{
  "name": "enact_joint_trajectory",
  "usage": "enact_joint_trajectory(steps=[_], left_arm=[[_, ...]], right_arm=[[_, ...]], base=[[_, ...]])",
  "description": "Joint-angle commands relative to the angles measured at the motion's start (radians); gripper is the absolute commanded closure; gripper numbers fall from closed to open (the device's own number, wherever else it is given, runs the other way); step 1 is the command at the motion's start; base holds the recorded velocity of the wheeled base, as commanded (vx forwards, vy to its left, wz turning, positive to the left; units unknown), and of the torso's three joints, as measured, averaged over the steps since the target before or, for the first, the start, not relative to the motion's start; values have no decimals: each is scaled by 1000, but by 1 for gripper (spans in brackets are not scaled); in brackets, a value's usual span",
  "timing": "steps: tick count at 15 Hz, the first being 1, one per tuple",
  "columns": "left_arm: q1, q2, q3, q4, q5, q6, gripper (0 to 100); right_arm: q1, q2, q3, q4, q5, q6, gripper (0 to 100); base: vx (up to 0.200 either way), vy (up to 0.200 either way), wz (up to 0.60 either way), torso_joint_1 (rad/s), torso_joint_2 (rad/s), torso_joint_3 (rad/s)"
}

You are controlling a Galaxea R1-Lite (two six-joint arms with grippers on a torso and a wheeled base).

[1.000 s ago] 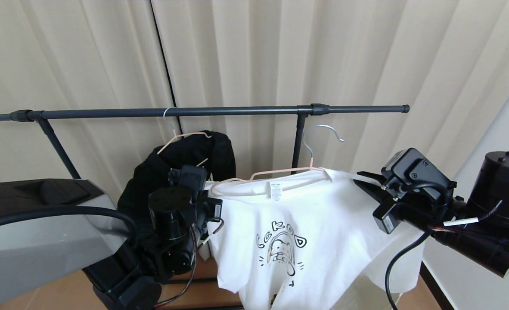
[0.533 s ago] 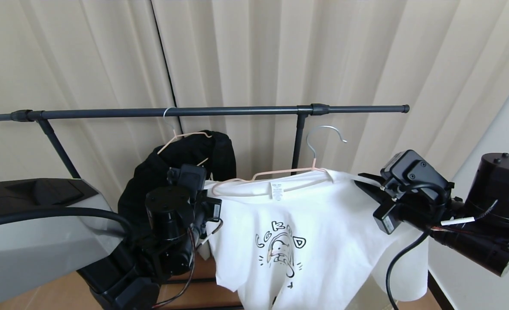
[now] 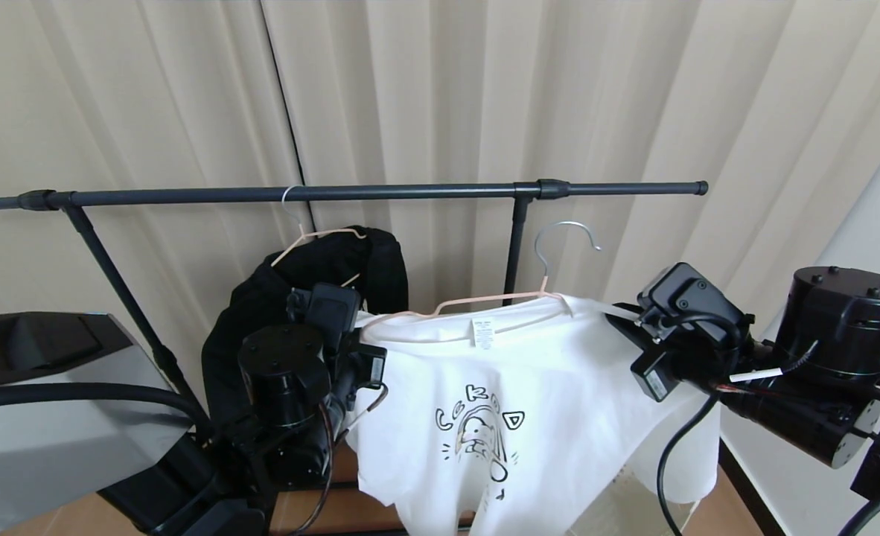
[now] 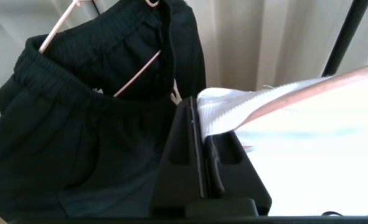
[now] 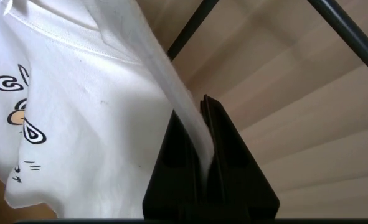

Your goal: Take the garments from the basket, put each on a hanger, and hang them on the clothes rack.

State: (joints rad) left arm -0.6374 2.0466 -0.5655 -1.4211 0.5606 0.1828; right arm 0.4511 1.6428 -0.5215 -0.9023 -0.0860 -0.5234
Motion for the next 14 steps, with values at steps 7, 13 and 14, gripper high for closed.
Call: enact_joint_trajectory(steps=[7,13,14], left_arm=[[15,1,24,-75,-4,55,100],[-39,-3,38,-76,-4,53,100],[-48,-3,39,-76,-4,52,100]], right_arm=[[17,38,-14,0,-24,5,100],[97,83,-68,2,-49,158,100],[104,101,-69,2,-54,163,100]], base=[[0,0,0,0,0,0],[0,0,0,0,0,0],[0,0,0,0,0,0]])
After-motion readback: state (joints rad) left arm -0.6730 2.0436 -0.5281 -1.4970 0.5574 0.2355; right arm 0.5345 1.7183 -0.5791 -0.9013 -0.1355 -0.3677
